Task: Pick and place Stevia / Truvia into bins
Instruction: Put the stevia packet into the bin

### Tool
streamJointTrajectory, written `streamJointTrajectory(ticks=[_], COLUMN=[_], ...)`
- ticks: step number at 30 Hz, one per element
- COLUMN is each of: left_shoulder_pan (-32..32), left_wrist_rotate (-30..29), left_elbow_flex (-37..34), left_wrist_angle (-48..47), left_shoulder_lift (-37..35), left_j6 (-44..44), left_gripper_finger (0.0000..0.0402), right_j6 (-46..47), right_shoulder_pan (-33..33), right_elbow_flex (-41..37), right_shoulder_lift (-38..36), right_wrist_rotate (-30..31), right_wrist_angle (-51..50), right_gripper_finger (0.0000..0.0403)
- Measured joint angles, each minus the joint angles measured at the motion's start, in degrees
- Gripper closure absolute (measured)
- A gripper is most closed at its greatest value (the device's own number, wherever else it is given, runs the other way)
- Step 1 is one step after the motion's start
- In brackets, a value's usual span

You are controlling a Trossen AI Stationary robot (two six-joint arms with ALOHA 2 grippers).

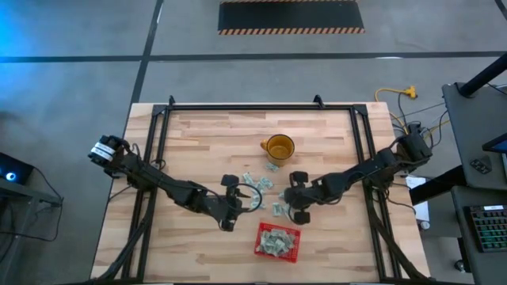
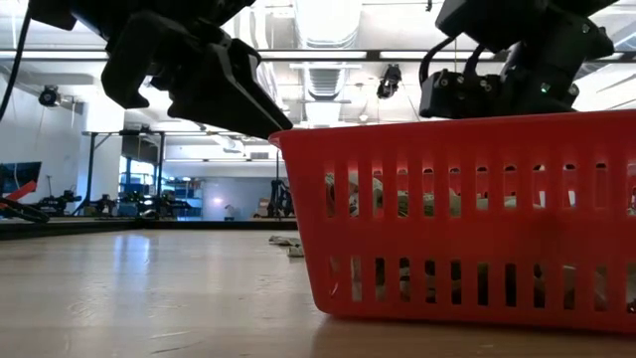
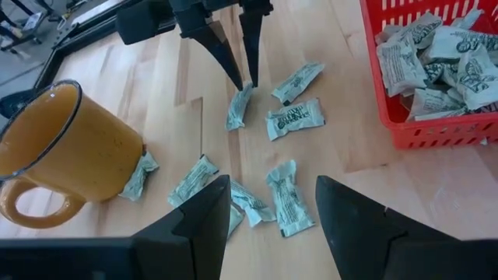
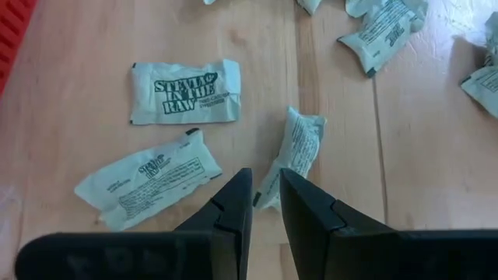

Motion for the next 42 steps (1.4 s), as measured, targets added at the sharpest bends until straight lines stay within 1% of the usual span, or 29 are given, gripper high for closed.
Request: streamJointTrajectory(ticks=[10,23,26,30,32,37,39,42], left_shoulder_pan=[0.0,0.0,0.0,0.0,0.0,0.0,0.0,0.0], left_wrist_rotate=[0.01,0.01,0.02,0.02,0.02,0.02,0.02,0.02], left_elbow_flex=[-0.04,-0.09,-0.21,-0.52,-0.7,-0.79,-0.79,-0.9], left_wrist_angle=[-0.02,-0.01,-0.02,-0.02,-0.02,-0.01,0.01,-0.02], left_shoulder_lift=[0.02,0.02,0.02,0.02,0.02,0.02,0.02,0.02], left_j6=[-0.59,-0.59,-0.59,-0.59,-0.59,-0.59,-0.59,-0.59], left_gripper_finger=[0.0228,0.0228,0.0228,0.0228,0.0228,0.0228,0.0228,0.0228], right_j6=[0.61,1.09,1.08,0.62,0.27,-0.44,0.34,1.82], right_shoulder_pan=[-1.21,-1.77,-2.02,-1.95,-1.94,-1.69,-1.29,0.08], right_elbow_flex=[-1.51,-2.81,-3.51,-3.55,-3.53,-2.94,-2.27,-1.67], right_shoulder_lift=[0.02,0.07,0.07,0.02,-0.04,-0.85,-2.04,-4.51], right_wrist_rotate=[-1.57,-1.33,-1.04,-0.67,0.08,5.01,7.02,8.13], right_wrist_angle=[1.88,1.44,1.27,-0.29,-0.75,-4.55,-6.9,-8.86], right_gripper_finger=[0.0344,0.0345,0.0354,0.0381,0.039,0.0393,0.0394,0.0394])
